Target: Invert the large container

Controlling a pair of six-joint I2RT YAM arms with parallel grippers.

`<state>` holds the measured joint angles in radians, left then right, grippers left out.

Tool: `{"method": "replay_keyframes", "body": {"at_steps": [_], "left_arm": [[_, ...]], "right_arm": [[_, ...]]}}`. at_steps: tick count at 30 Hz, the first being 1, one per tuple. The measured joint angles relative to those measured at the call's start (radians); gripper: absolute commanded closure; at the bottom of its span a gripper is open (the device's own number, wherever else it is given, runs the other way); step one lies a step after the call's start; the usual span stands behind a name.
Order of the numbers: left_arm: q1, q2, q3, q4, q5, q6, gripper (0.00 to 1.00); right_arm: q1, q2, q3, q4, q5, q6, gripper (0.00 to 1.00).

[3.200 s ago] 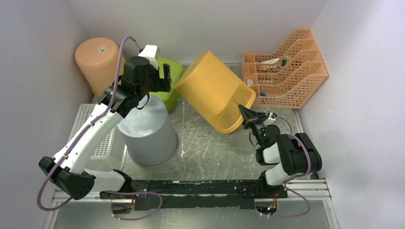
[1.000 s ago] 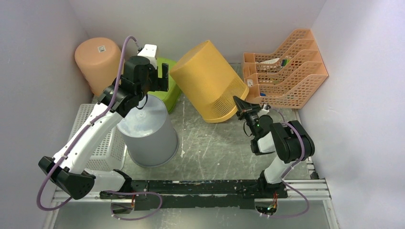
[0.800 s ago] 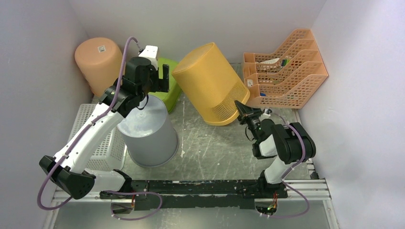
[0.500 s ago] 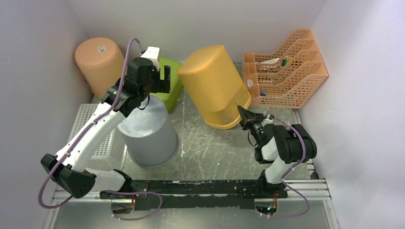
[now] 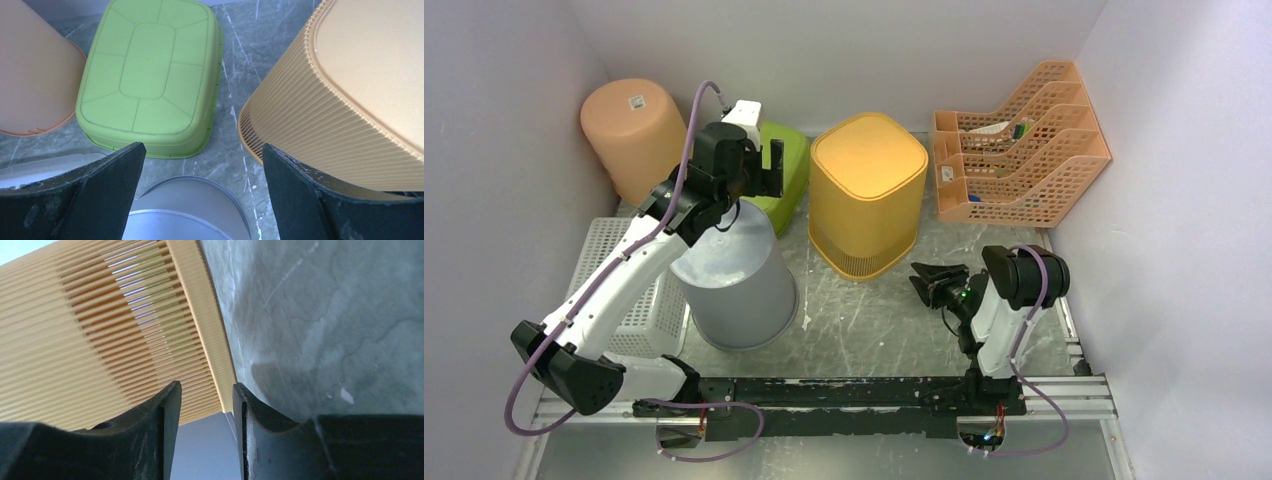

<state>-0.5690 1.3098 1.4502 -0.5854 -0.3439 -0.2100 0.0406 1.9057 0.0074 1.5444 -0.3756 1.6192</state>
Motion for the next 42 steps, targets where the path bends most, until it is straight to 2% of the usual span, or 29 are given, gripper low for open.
{"method": "replay_keyframes", "body": {"at_steps": [5,12,20,25,33,37,40,42], "left_arm": [[-0.005,0.004,-0.002,0.002,0.001,0.000,0.00],[-0.006,0.026,0.003,0.001,0.001,0.001,0.00],[-0.009,0.035,0.025,0.001,0.010,0.002,0.00],[-0.009,0.035,0.032,0.002,0.010,0.008,0.00],[-0.009,0.035,0.032,0.002,0.010,0.016,0.00],[-0.009,0.035,0.032,0.002,0.010,0.019,0.00],[-0.009,0.033,0.032,0.002,0.010,0.019,0.00],[-0.009,0.028,0.029,0.003,0.009,0.019,0.01]], "right_arm": [[0.000,-0.004,-0.002,-0.001,-0.025,-0.022,0.58],[0.000,-0.117,-0.002,0.000,-0.037,-0.041,0.57],[-0.001,-0.136,0.023,-0.001,-0.047,-0.023,0.56],[-0.018,-0.189,0.188,-0.002,-0.035,0.011,0.55],[-0.057,-0.351,0.585,-0.035,0.023,-0.027,0.50],[-0.059,-0.413,0.850,-0.280,-0.006,-0.190,0.48],[-0.039,-0.385,1.187,-0.725,-0.016,-0.459,0.46],[-0.002,-0.347,1.375,-0.991,0.051,-0.663,0.45]]}}
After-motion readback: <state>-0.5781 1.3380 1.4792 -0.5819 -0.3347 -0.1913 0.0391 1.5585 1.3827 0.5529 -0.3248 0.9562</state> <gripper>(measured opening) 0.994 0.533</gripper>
